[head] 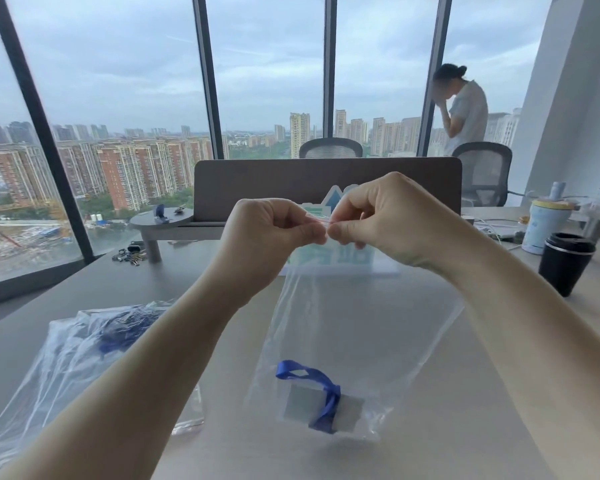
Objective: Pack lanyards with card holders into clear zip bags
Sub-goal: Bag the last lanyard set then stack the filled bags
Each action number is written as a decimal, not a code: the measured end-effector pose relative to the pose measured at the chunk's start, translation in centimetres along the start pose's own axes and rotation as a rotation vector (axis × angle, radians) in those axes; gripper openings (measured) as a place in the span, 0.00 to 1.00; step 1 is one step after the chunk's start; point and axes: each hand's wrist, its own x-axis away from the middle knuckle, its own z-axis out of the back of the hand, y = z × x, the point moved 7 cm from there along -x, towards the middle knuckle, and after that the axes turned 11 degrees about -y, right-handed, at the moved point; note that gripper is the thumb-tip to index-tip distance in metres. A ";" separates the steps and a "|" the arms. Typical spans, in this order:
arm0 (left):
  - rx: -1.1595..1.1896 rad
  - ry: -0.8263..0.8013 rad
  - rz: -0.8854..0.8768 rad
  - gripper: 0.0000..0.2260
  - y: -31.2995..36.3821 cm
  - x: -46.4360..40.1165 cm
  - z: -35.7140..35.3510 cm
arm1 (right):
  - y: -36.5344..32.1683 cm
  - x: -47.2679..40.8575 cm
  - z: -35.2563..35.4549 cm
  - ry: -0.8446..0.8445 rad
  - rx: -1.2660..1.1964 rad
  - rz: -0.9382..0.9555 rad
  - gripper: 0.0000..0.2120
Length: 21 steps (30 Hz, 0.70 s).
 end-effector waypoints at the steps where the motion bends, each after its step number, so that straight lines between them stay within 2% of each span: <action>1: 0.000 0.001 0.000 0.02 0.0 0.0 0.1 | -0.1 -0.2 -0.1 0.022 0.043 -0.006 0.05; 11: 0.027 0.165 0.022 0.07 -1.9 0.2 1.7 | -0.5 0.1 -1.5 0.135 0.216 -0.006 0.08; 16: 0.137 0.232 0.060 0.05 -2.8 0.9 3.4 | 0.5 1.3 -1.3 0.181 0.239 -0.016 0.09; 21: 0.194 0.306 0.099 0.10 -4.3 1.7 6.6 | 2.2 2.1 -1.1 0.188 0.212 -0.038 0.10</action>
